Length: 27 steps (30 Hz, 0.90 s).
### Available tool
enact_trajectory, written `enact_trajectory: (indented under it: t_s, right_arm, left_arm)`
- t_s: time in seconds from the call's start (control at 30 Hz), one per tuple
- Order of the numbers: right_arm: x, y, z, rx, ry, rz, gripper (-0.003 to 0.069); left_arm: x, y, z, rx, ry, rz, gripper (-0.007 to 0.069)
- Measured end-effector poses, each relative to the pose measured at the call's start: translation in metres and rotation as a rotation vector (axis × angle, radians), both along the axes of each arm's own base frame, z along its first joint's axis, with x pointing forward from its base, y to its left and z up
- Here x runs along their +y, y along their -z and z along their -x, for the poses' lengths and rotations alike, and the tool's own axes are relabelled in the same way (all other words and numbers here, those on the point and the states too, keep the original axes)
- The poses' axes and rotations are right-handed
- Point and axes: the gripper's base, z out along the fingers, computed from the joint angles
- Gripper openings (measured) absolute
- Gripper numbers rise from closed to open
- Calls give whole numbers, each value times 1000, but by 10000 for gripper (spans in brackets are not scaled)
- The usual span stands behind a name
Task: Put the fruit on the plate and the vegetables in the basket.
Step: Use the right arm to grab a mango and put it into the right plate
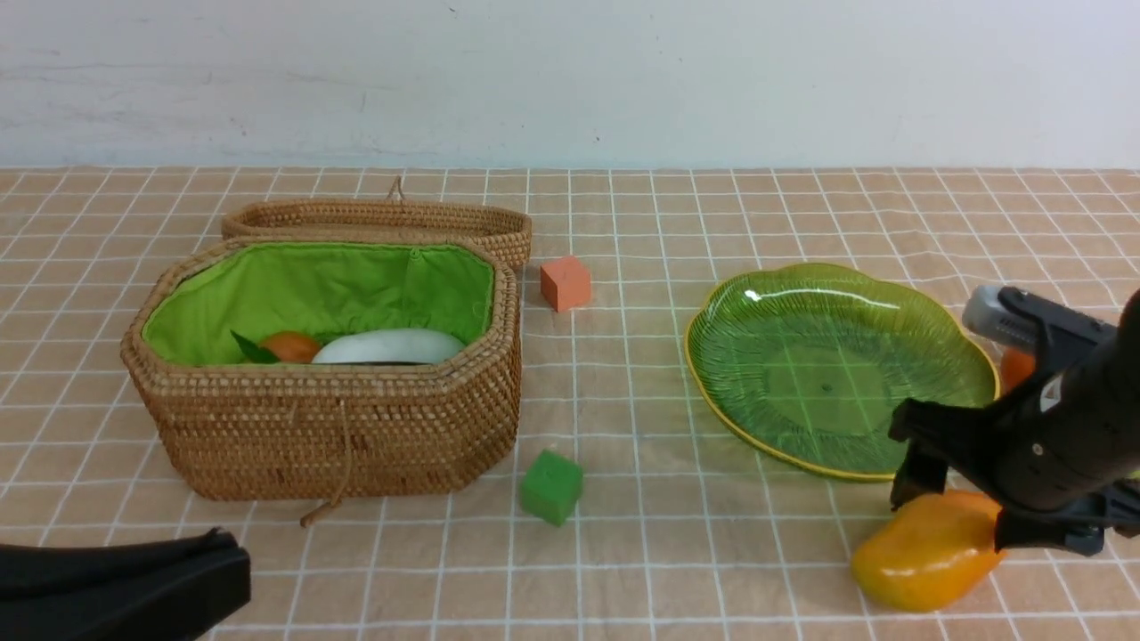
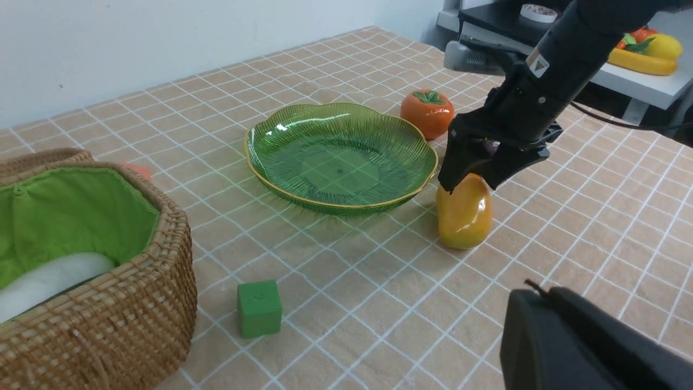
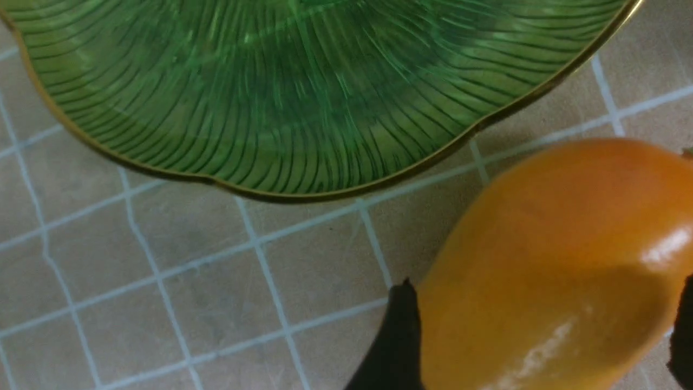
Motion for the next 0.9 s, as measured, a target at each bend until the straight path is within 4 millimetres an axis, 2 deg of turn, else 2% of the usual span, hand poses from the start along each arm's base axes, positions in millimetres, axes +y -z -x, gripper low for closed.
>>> enact_trajectory:
  t_s: [0.13,0.33,0.43,0.9]
  right_arm:
    - [1,24,-8,65,11,11,680]
    - [1,46,-11,127,4,36,630]
    - [1,46,-12,131,1,39,583]
    - [-6,38,1,230,-69,130,583]
  left_arm:
    - [0,0,0,0,0,-7,-13]
    - [0,1,0,1,0,-10,-13]
    - [0,1,0,2,0,-11,-13]
    - [0,1,0,3,0,-12,-13]
